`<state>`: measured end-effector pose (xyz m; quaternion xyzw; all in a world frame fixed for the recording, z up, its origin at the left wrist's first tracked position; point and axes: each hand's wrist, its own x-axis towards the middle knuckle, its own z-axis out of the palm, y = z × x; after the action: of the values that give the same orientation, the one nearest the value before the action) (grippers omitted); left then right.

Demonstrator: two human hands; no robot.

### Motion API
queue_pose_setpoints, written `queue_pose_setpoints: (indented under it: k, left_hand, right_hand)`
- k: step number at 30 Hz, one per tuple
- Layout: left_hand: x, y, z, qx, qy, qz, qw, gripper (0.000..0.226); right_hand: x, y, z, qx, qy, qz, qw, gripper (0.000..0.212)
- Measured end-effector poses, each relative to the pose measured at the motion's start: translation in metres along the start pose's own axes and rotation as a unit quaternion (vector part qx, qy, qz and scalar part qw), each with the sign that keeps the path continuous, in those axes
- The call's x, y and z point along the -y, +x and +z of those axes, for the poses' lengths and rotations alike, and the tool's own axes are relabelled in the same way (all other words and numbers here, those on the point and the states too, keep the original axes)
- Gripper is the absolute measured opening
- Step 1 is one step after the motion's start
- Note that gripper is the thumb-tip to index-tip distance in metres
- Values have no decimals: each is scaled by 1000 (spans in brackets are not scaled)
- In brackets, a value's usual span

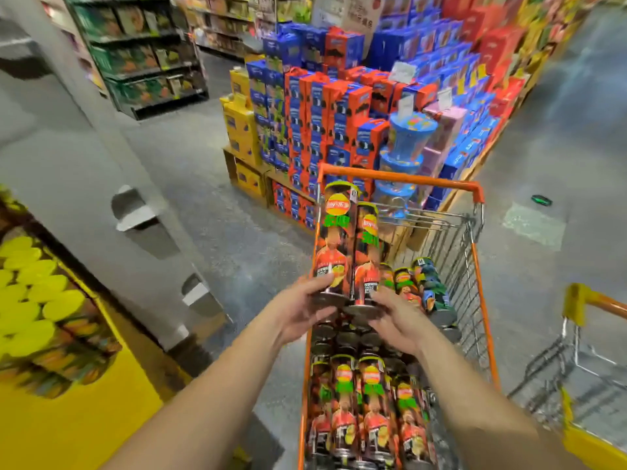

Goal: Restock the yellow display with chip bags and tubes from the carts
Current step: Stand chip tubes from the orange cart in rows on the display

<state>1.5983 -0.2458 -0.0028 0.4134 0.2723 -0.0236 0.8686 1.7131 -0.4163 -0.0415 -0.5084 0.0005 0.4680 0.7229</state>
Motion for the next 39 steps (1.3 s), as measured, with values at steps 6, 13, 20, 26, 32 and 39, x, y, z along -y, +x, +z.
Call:
queue_pose_setpoints:
  k: [6,13,20,26,32,39]
  left_hand:
    - [-39,-123,-99,10,118,122,985,72]
    - [-53,-280,-233,-104,165,206,959,89]
    - [-43,-382,-306,-271,221,260,900,84]
    - [-26,-412,-356,-387,182,309,850,92]
    - [-23,-403,-385,-505,159,303,793,90]
    - [-36,-368,-430,-602,93,257,750,95]
  right_hand:
    - [-50,-16,123,131,-141,-21,981,49]
    - [-141,-30,293,256,-257,-48,931,82]
    - [-219,-44,406,344,-311,-24,886,71]
    - [-257,-43,468,401,-340,-5,851,88]
    - [-275,-21,516,395,-317,19,862,72]
    - [-301,35,574,371,-412,-51,830,72]
